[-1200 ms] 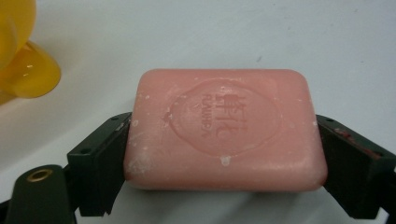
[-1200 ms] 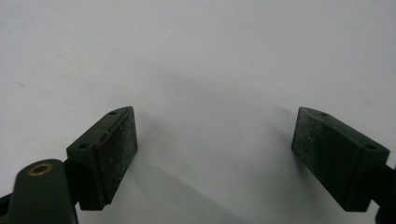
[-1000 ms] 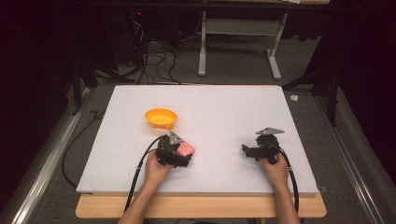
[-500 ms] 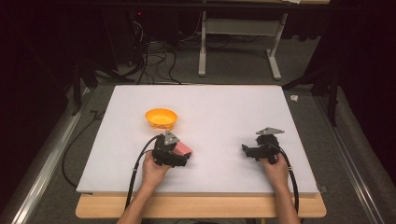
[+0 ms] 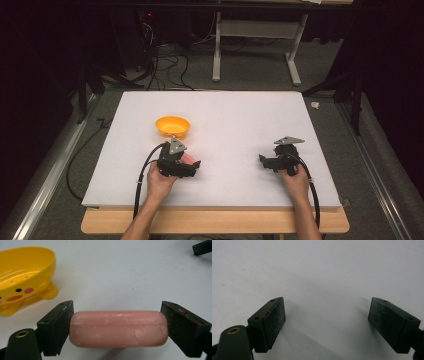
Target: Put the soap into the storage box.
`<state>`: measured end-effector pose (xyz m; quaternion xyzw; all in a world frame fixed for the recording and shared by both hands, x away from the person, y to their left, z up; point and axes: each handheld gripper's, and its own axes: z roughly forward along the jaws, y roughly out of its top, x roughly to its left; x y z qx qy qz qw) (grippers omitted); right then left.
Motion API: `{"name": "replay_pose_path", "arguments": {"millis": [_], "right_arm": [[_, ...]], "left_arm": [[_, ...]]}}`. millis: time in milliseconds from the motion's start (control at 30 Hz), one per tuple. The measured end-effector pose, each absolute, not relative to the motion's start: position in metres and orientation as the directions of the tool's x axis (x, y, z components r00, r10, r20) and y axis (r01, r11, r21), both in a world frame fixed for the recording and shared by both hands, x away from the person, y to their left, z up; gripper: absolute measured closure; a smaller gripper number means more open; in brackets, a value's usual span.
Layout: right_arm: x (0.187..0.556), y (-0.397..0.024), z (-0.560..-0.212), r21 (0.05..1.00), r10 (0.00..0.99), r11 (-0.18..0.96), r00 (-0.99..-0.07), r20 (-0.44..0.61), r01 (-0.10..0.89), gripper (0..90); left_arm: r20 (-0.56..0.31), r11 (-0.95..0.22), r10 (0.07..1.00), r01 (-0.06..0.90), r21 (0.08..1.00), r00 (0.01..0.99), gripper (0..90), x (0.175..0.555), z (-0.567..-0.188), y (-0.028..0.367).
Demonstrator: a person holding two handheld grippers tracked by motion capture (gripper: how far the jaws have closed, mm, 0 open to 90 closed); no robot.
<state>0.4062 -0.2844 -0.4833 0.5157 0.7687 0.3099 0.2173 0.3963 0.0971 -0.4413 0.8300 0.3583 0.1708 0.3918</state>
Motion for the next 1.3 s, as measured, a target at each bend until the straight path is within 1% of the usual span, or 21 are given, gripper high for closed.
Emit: {"name": "replay_pose_path", "arguments": {"millis": [100,200,367,800,1100,1300], "right_arm": [[0.406,-0.284,-0.483,0.701,0.927,0.277,-0.374,-0.015,0.658,14.7],[0.406,-0.284,-0.483,0.701,0.927,0.277,-0.374,-0.015,0.658,14.7],[0.406,-0.284,-0.483,0.702,0.927,0.276,-0.374,-0.015,0.657,14.7],[0.406,-0.284,-0.483,0.701,0.928,0.274,-0.373,-0.013,0.658,14.7],[0.406,-0.284,-0.483,0.701,0.928,0.274,-0.373,-0.012,0.658,14.7],[0.406,-0.284,-0.483,0.7,0.928,0.274,-0.373,-0.012,0.659,14.7]], "left_arm": [[0.01,-0.435,0.73,0.453,0.778,0.683,14.5,0.397,-0.438,0.099],[-0.009,-0.415,0.737,0.464,0.783,0.676,14.5,0.398,-0.434,0.102],[-0.015,-0.412,0.735,0.464,0.784,0.678,14.5,0.396,-0.431,0.102],[-0.061,-0.334,0.771,0.484,0.809,0.634,14.5,0.397,-0.414,0.121],[-0.046,-0.324,0.801,0.498,0.804,0.597,14.5,0.397,-0.402,0.134],[-0.044,-0.323,0.806,0.5,0.804,0.591,14.6,0.4,-0.394,0.138]]}}
